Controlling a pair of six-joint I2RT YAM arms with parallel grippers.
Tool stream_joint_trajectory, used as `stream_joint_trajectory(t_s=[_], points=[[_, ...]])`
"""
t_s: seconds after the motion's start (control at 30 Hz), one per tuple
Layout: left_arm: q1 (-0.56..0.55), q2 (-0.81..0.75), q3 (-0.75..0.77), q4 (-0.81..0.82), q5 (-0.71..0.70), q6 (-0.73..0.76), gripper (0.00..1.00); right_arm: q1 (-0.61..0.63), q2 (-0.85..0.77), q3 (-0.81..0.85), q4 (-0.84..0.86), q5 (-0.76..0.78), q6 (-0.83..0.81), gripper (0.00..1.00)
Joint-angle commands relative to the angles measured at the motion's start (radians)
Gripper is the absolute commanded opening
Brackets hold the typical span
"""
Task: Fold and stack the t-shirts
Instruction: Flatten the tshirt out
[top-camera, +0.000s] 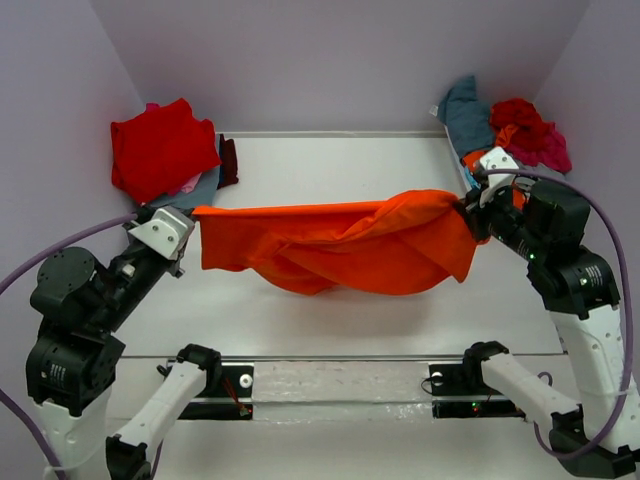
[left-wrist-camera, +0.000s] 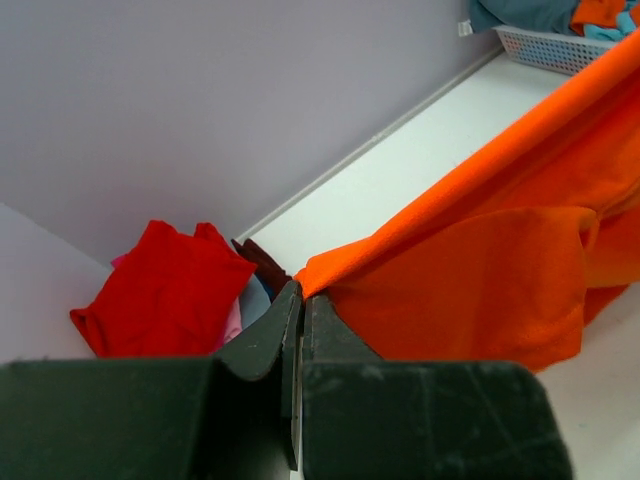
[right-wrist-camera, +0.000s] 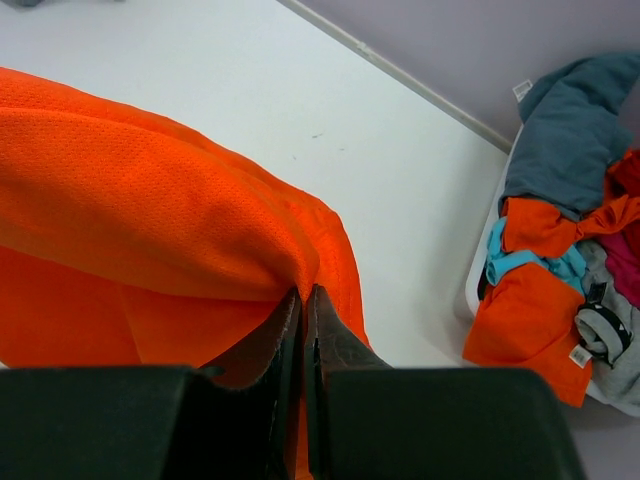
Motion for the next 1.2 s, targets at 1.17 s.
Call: stream_joint_trajectory(t_s=[1.17], points=[[0.007, -0.002, -0.325, 0.340, -0.128, -0.123, 0.06, -0.005, 0.034, -0.017, 0.131, -0.043, -0.008, 0.07]])
